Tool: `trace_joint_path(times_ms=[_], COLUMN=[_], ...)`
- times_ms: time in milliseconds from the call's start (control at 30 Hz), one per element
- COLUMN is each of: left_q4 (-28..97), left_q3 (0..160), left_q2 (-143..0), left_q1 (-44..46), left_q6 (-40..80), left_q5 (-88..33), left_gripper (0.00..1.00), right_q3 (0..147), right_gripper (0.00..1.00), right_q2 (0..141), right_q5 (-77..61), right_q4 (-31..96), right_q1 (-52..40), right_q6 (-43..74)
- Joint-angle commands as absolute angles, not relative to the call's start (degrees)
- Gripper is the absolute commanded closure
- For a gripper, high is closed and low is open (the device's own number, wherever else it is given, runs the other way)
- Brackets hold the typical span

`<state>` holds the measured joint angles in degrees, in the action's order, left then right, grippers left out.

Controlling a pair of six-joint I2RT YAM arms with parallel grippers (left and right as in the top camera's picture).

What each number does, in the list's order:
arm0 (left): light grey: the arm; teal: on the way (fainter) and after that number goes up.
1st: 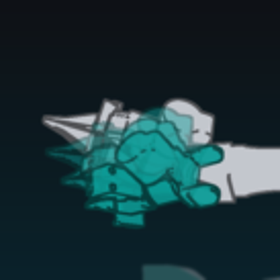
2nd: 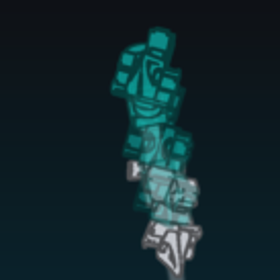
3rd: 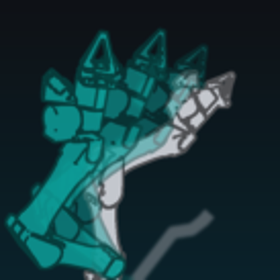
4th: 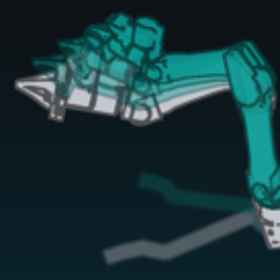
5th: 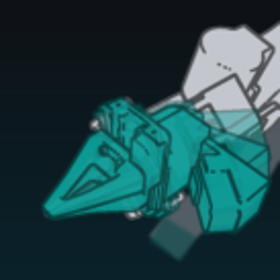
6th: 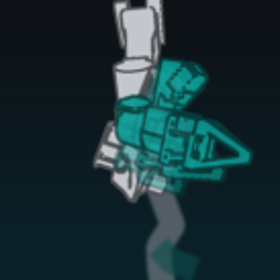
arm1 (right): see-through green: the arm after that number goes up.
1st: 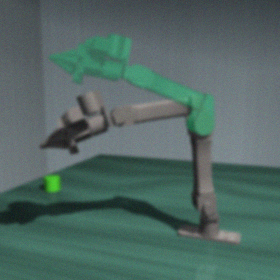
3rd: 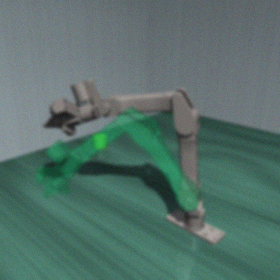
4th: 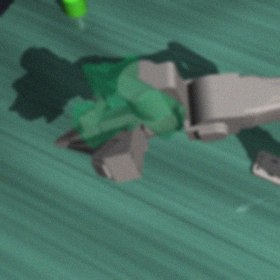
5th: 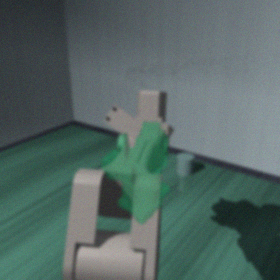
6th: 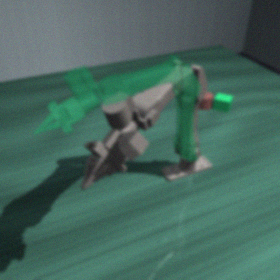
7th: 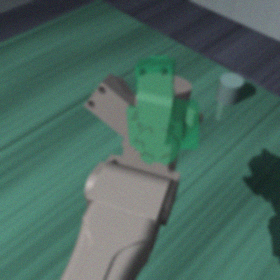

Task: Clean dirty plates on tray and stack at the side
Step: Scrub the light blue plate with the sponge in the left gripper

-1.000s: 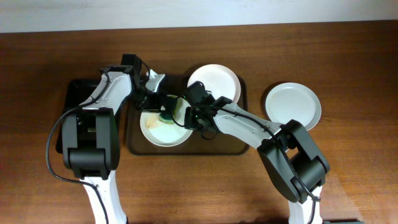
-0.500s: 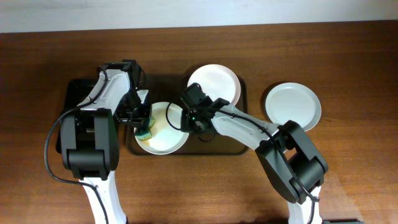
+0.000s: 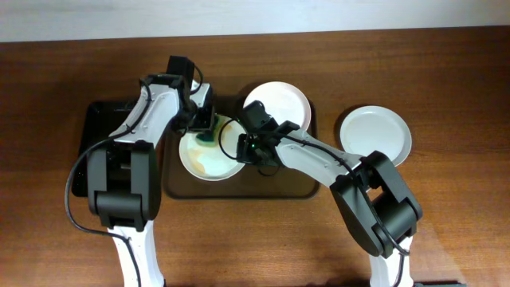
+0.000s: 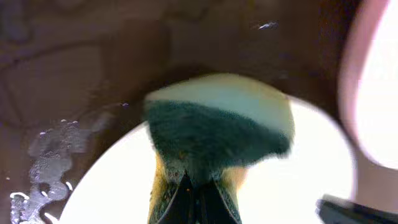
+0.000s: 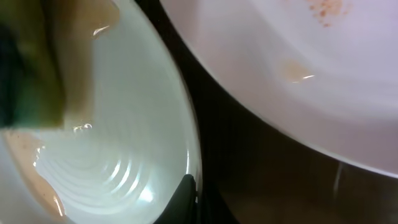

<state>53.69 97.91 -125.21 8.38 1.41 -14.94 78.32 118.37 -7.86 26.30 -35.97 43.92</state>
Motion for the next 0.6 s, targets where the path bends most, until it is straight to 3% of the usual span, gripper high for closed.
trace_joint_path(times_ms=[0,300,367,567], left_q4=[57.89,68.49,69.63,73.56], left_q3=[104.81,101.19,100.42,108.16], left_q2=[-125.64,-125.67,-125.67,-125.64], left_q1=[6.48,7.38,8.01,3.33], left_q6=[1.96,1.69,1.72,1.74], left_q5=[-19.29,-11.92,-10.46,-13.61], left_gripper=[0.99,0.99,0.99,0.99], right_q3=[78.43,78.46,79.50,88.66], right_gripper=[0.96,0.96,0.96,0.96], right_q2=[120.40,120.38,120.01,117.21], right_q5=[-10.41,-11.51,-16.45,-16.03], right_q4=[26.74,25.91,26.98,45.01], right_q1=[-36.62,-36.60,-36.14,-35.68], right_q6=[42.41,42.15,37.06,29.17])
